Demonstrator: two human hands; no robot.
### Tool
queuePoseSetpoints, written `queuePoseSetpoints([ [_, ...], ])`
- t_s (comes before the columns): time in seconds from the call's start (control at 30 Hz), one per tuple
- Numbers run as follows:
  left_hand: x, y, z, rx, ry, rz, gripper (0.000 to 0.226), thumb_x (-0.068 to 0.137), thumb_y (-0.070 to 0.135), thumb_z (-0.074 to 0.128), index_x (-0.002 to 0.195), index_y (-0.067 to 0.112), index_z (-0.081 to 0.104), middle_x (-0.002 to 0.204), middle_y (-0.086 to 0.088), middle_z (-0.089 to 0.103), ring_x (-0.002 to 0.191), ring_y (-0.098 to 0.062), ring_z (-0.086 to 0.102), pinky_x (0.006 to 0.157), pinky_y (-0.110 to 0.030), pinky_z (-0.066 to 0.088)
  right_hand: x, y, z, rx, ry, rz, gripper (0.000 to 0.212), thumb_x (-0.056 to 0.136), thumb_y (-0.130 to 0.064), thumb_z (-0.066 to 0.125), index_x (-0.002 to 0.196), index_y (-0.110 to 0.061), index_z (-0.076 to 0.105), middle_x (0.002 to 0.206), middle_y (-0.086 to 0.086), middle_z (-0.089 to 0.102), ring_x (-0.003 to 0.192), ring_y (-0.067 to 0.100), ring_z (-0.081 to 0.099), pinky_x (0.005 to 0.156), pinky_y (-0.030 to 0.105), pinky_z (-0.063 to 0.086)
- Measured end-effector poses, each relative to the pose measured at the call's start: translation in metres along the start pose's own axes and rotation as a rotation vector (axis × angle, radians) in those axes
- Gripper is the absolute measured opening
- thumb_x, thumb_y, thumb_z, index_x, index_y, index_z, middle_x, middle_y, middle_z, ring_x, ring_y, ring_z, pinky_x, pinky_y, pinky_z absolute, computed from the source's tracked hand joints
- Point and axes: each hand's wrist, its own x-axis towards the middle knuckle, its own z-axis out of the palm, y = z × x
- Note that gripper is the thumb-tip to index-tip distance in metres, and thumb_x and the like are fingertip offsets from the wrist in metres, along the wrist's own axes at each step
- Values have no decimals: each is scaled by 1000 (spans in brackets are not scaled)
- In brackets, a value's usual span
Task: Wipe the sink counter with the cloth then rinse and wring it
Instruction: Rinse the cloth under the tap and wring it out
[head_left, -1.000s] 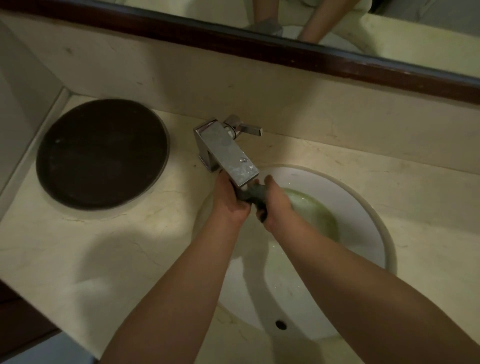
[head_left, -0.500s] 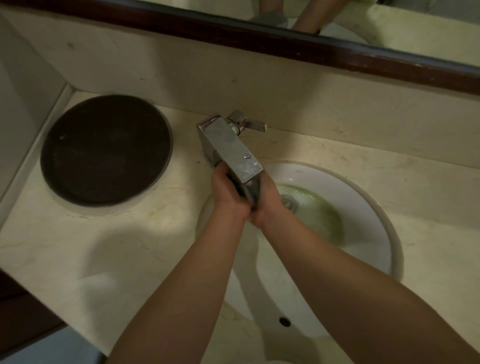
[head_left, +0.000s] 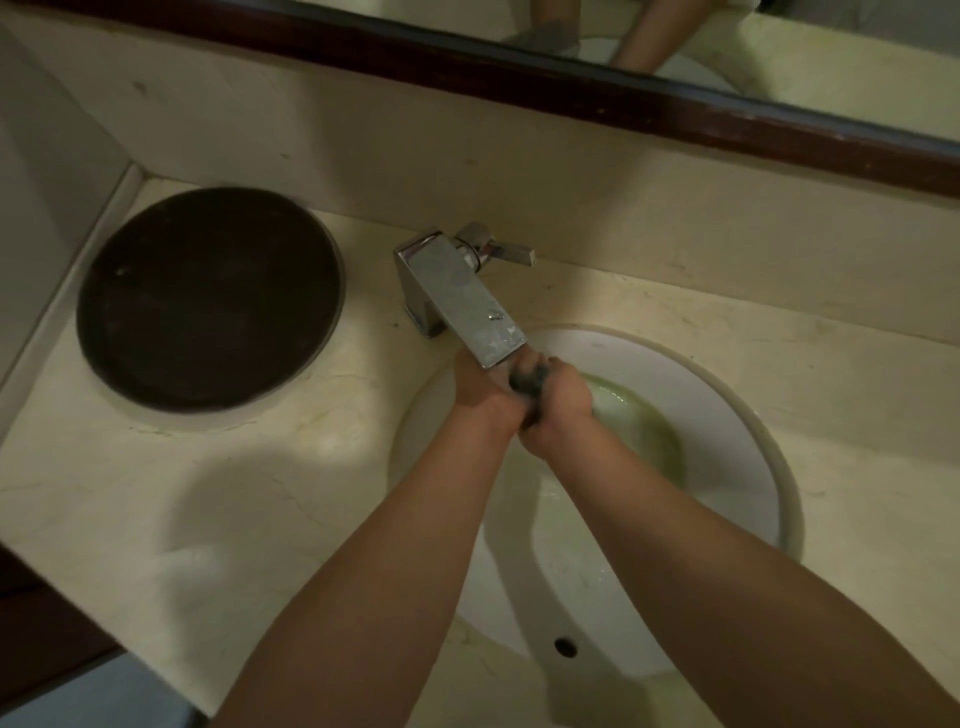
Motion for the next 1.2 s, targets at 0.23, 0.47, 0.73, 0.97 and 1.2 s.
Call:
queuePoseSetpoints([
  [0.23, 1, -17, -10, 381, -173, 151, 14, 79, 16, 71, 67, 16, 63, 61, -4, 69, 77, -24, 71, 83, -38, 55, 3, 17, -20, 74, -39, 171, 39, 94, -37, 33, 88, -19, 68, 73, 2, 68, 76, 19, 61, 66, 25, 42],
  [0.47, 6, 1, -27, 5, -175, 63, 25, 94, 20, 43, 76, 13, 59, 61, -1, 64, 68, -20, 65, 68, -30, 50, -8, 6, -11, -177, 47, 219, 41, 93, -49, 40, 102, -19, 67, 93, 4, 68, 102, 20, 60, 108, 40, 37],
  [0.73, 4, 19, -31, -181, -208, 79, 22, 90, 23, 45, 93, 9, 63, 78, -9, 67, 71, -26, 63, 70, -34, 51, 5, 22, 14, -30, -106, 148, 44, 90, -39, 46, 126, -17, 61, 127, 9, 66, 117, 25, 62, 107, 39, 43],
  [0.97, 2, 20, -25, -131, -224, 96, 22, 93, 23, 44, 83, 13, 60, 69, -5, 64, 64, -21, 61, 70, -33, 49, 6, -22, 15, -531, 108, -136, 24, 82, -25, 50, 95, -15, 68, 105, 8, 71, 80, 26, 66, 70, 29, 48],
  [1.2, -17, 4, -9, -120, -122, -58, 34, 94, 36, 43, 76, 12, 57, 74, -8, 55, 72, -22, 54, 88, -39, 42, -59, -82, 58, -836, -145, -826, 24, 92, -23, 49, 89, -21, 72, 92, 1, 73, 82, 19, 71, 77, 35, 53],
])
